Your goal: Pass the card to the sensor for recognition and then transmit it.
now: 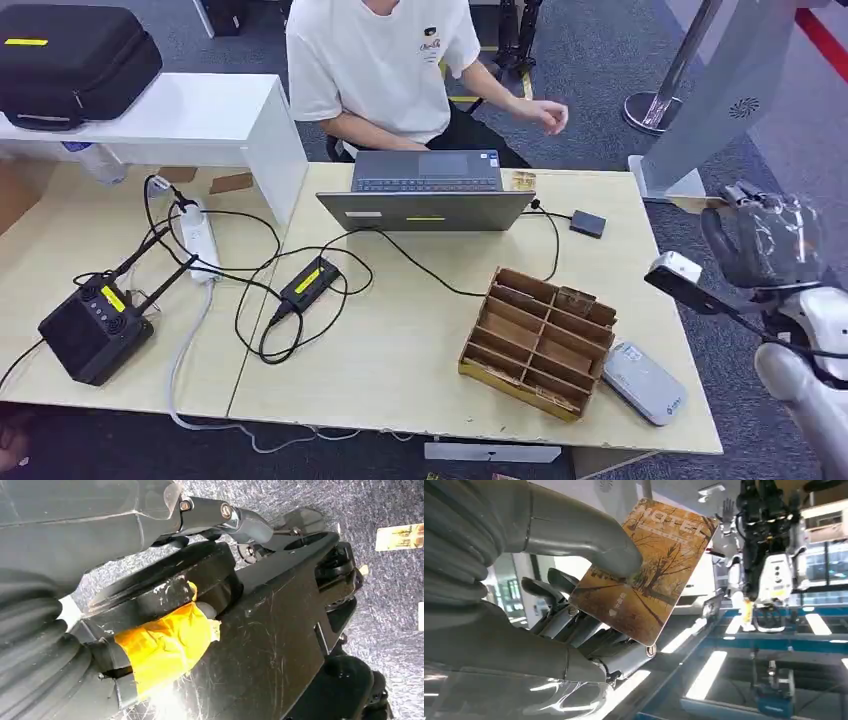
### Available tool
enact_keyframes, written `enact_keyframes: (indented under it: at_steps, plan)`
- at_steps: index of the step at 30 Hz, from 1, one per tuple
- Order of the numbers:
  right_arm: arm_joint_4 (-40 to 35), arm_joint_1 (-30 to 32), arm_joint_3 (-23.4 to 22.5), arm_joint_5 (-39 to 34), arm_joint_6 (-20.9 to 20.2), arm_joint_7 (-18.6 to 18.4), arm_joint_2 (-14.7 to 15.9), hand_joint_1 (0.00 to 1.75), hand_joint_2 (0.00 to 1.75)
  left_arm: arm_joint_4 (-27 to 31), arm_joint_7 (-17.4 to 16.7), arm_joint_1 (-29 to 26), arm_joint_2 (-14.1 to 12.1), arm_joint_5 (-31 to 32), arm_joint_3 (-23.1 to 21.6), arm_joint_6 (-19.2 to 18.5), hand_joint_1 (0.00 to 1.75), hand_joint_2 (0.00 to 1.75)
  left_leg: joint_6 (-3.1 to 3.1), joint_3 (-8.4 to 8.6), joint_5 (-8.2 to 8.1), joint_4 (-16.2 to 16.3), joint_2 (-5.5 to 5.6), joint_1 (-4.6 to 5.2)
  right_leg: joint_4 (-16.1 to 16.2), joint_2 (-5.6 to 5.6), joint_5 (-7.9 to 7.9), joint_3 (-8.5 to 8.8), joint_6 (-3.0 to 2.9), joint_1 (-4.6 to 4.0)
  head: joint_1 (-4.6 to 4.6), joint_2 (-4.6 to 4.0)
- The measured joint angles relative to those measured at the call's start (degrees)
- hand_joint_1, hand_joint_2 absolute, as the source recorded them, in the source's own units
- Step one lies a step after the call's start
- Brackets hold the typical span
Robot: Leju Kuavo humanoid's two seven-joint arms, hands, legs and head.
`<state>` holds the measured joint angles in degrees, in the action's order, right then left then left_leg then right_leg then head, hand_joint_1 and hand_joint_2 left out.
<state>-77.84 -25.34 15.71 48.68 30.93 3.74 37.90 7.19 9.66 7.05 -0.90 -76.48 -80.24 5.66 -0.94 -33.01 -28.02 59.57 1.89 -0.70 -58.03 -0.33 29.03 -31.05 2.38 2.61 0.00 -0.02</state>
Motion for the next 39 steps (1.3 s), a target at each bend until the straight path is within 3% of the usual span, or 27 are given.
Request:
enact_keyframes:
  at_steps: [9, 14, 26, 39]
  plan:
    - [-10.0, 20.1, -14.8, 0.7, 1.9, 5.5, 0.0, 1.75, 1.75, 0.0, 1.2, -0.4, 0.0, -2.6, 0.1, -0.2, 0.0, 1.75, -0.01, -0.07, -0.02, 0.0, 0.01, 0.02, 0.0, -0.03, 0.01, -0.06, 0.01, 0.02, 0.0, 0.0]
    - [-13.2, 26.6, -18.7, 3.0, 2.1, 7.3, -2.3, 1.75, 1.75, -0.1, 1.3, -0.5, 0.0, -2.7, 0.1, -0.1, 0.0, 1.75, -0.01, -0.06, -0.01, 0.0, -0.03, 0.01, 0.0, 0.0, 0.01, -0.06, 0.0, 0.01, -0.02, 0.0]
    - [-11.9, 31.6, -17.7, 12.6, 4.8, 6.8, -9.9, 1.75, 1.75, -0.1, 1.3, -0.5, 0.0, -3.0, 0.1, 0.0, 0.0, 1.75, -0.01, -0.02, 0.0, 0.0, -0.15, 0.01, 0.0, 0.13, 0.0, -0.07, 0.0, 0.02, -0.02, 0.0]
    - [-4.6, 31.4, -14.0, 15.5, 6.5, 5.1, -14.3, 1.75, 1.75, -0.1, 1.2, -0.5, 0.0, -3.0, 0.1, 0.0, 0.0, 1.75, -0.01, -0.02, 0.0, 0.0, -0.15, 0.01, 0.0, 0.13, -0.01, -0.07, -0.01, 0.01, -0.02, 0.0]
